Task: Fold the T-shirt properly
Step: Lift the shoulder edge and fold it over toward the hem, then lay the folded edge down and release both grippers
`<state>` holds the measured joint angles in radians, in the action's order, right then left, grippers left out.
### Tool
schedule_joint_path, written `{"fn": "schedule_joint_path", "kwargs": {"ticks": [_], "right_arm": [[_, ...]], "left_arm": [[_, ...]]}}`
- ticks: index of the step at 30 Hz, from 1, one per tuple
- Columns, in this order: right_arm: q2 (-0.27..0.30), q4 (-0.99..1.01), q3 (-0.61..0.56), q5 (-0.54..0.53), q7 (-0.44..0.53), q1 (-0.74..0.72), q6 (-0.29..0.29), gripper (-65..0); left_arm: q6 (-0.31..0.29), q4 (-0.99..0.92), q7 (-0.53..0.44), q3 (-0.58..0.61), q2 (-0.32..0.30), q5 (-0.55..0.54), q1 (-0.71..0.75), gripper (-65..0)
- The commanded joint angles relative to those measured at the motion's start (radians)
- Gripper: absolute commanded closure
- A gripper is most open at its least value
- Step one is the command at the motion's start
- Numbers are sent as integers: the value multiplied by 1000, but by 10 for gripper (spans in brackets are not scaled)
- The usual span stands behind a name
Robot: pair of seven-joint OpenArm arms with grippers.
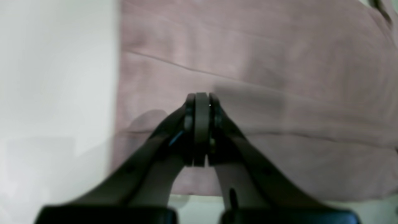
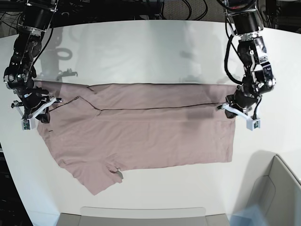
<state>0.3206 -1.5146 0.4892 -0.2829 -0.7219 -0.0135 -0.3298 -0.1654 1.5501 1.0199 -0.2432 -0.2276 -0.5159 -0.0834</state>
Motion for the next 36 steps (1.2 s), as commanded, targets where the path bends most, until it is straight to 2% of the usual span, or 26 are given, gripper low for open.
{"fn": "schedule_joint_path", "kwargs": {"ticks": [1, 6, 12, 21, 29, 36], "right_arm": [[19, 19, 6, 1, 20, -33, 1, 0], [24, 179, 4, 1, 22, -81, 1, 0], [27, 257, -70, 1, 22, -26, 1, 0], [41, 136, -71, -3, 23, 185, 1, 0], [41, -99, -68, -3, 20, 429, 1, 0], [38, -183, -67, -5, 22, 591, 1, 0]], "left_arm": [[-7, -9, -6, 5, -3, -13, -16, 0], [-6, -96, -56, 104, -13, 4, -66, 0], [-4, -147, -71, 212, -22, 188, -11, 0], [-7, -130, -85, 203, -60, 210, 250, 0], [-9, -70, -79, 80, -71, 210, 478, 0], [-9, 2, -72, 15, -69, 210, 652, 0]]}}
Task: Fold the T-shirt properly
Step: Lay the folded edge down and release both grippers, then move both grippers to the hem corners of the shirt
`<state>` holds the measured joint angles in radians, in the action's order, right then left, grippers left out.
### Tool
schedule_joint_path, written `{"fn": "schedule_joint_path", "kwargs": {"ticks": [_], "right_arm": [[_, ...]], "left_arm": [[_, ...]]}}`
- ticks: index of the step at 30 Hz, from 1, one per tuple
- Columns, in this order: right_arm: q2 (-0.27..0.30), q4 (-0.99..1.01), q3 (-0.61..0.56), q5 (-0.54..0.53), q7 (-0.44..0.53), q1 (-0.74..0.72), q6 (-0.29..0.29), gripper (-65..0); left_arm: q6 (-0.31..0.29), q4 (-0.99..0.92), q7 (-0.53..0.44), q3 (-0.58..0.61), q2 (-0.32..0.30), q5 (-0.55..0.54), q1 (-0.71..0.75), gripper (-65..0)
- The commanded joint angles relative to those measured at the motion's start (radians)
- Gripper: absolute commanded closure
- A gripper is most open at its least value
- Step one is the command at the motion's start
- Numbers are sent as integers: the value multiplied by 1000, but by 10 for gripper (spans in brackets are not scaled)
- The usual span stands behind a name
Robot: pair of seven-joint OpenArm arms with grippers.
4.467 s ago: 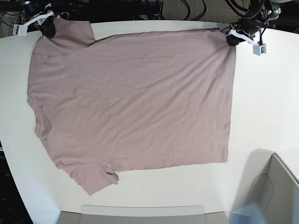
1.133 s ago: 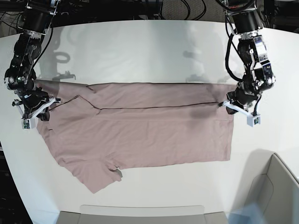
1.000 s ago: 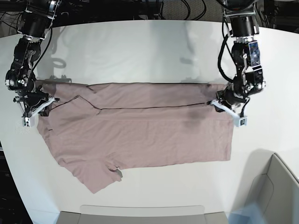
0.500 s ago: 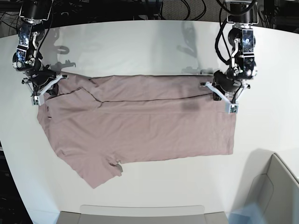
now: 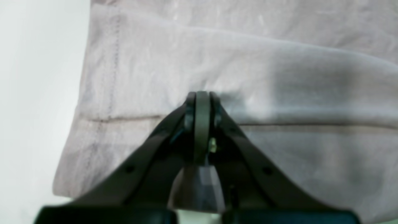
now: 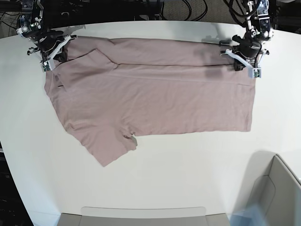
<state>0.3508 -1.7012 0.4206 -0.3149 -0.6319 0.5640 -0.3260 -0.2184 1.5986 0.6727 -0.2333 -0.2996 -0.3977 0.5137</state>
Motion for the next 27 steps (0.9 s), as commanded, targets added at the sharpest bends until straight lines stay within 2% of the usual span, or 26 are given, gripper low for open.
{"fn": "schedule_joint_path", "kwargs": {"ticks": [1, 10, 16, 21, 24, 27], "right_arm": [[6, 2, 2, 27, -69, 23, -3, 0], [8, 0, 2, 27, -69, 32, 0, 0], [-3, -49, 2, 26, -70, 3, 5, 0], [-34, -67, 62, 26, -73, -28, 5, 0], [-60, -109, 123, 26, -72, -45, 5, 0], [-66, -156, 183, -36, -76, -45, 5, 0]], "left_arm": [[44, -45, 275, -2, 3, 92, 69, 0], [44, 56, 275, -7, 6, 92, 145, 0], [50, 131, 276, -8, 6, 92, 102, 0], [50, 165, 401, -11, 4, 92, 4, 0], [50, 228, 436, -61, 6, 92, -19, 0], [50, 270, 476, -96, 6, 92, -20, 0]]}}
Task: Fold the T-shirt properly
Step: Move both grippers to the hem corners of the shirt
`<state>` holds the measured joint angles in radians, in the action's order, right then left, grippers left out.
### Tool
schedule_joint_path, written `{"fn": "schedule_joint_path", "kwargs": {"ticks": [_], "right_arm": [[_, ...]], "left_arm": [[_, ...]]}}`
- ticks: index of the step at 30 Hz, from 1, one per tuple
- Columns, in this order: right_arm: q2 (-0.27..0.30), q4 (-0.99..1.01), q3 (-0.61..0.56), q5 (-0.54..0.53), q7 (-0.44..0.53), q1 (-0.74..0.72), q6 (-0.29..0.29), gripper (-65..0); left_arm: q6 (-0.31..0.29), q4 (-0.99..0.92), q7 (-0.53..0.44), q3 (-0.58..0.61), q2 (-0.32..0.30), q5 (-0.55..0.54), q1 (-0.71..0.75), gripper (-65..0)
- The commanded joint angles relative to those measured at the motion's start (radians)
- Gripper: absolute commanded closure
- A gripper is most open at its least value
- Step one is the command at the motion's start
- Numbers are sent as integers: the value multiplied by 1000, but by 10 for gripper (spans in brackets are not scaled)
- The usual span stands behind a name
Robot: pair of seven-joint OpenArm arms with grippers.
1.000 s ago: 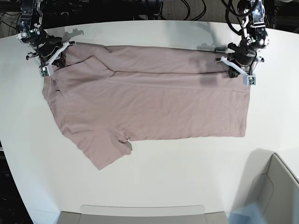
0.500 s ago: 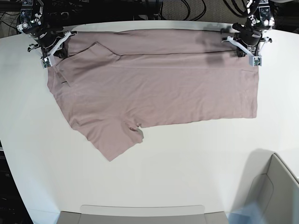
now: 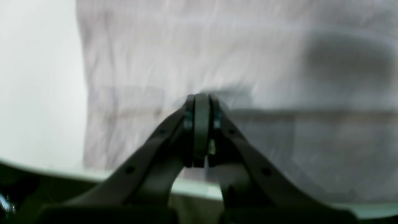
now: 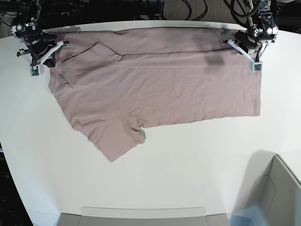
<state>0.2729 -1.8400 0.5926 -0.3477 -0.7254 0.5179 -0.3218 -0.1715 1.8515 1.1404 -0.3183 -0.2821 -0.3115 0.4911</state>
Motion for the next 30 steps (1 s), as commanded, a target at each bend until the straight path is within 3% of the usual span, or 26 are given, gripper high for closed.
{"fn": "schedule_joint_path", "kwargs": {"ticks": [1, 7, 10, 12, 19, 23, 26, 30], "right_arm": [[13, -25, 26, -27, 17, 2, 0, 0], [19, -31, 83, -103, 23, -11, -1, 0], [32, -31, 69, -110, 19, -100, -4, 0], [35, -8, 2, -100, 17, -201, -4, 0], [45, 276, -294, 180, 23, -572, -4, 0], [16, 555, -376, 250, 26, -730, -3, 0], [16, 704, -388, 276, 26, -773, -1, 0], [19, 724, -382, 309, 25, -726, -1, 0]], "left_arm": [[3, 24, 23, -23, -12, 5, 1, 0], [3, 44, 59, -60, -12, 5, -35, 0], [2, 46, 56, -69, -12, 5, -38, 0], [2, 46, 60, -63, -12, 5, -73, 0], [2, 46, 65, -63, 16, 5, -134, 0], [0, 46, 65, -61, 24, 5, -134, 0], [0, 46, 65, -61, 24, 5, -136, 0], [0, 46, 65, -66, 24, 5, -136, 0]]}}
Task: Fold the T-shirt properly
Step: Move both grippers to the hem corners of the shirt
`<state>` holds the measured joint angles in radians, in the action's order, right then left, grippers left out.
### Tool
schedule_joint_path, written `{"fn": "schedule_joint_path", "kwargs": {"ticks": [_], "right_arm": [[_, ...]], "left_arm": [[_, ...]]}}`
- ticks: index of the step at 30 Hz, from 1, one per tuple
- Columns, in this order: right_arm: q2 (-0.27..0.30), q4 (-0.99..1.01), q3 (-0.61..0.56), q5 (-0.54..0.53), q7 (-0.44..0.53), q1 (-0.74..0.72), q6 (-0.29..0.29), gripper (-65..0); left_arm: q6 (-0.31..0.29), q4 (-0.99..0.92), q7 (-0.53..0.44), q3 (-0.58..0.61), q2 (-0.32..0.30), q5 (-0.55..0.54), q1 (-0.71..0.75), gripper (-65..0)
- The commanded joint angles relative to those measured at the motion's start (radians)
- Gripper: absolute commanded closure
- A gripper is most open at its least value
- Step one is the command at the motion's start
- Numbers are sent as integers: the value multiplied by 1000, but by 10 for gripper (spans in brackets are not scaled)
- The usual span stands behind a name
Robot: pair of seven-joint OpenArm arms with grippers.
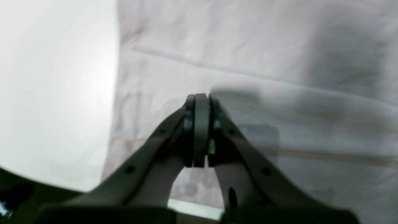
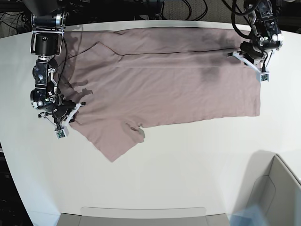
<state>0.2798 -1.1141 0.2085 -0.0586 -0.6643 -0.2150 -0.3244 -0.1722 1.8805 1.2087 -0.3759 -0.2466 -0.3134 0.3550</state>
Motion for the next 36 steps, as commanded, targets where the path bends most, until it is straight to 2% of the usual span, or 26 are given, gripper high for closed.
{"fn": "schedule_joint_path", "kwargs": {"ticks": [1, 4, 7, 12, 13, 17, 19, 22, 27, 32, 36], "right_arm": [[19, -27, 7, 21, -41, 36, 1, 0], [46, -129, 15, 16, -51, 133, 3, 0], [51, -243, 42, 15, -65, 213, 3, 0], [46, -367, 72, 15, -59, 239, 0, 0], [46, -392, 72, 15, -58, 225, 0, -19], [52, -427, 62, 12, -58, 141, -2, -209], [52, -419, 62, -16, -58, 82, -3, -265], [52, -347, 55, -66, -58, -22, -3, -279], [77, -45, -51, -70, -51, -205, -3, -279], [83, 223, -208, -73, 127, -295, -3, -279], [74, 326, -294, -73, 170, -315, 0, -279]], "left_arm": [[1, 17, -3, -10, -13, 7, 0, 0], [1, 17, -5, -10, -15, 7, -18, 0], [1, 12, -5, -10, -13, 9, -43, 0], [1, 12, -3, -2, -12, 9, -64, 0], [1, 11, -3, -2, -12, 9, -67, 0], [3, 11, -3, -2, -12, 9, -70, 0], [3, 8, -3, -2, -12, 9, -70, 0], [3, -15, -3, -2, -12, 9, -70, 0], [1, -32, -3, -2, -12, 9, -70, 0], [1, -32, -3, -2, -12, 9, -70, 0], [1, -32, -3, -7, -12, 9, -70, 0]]}}
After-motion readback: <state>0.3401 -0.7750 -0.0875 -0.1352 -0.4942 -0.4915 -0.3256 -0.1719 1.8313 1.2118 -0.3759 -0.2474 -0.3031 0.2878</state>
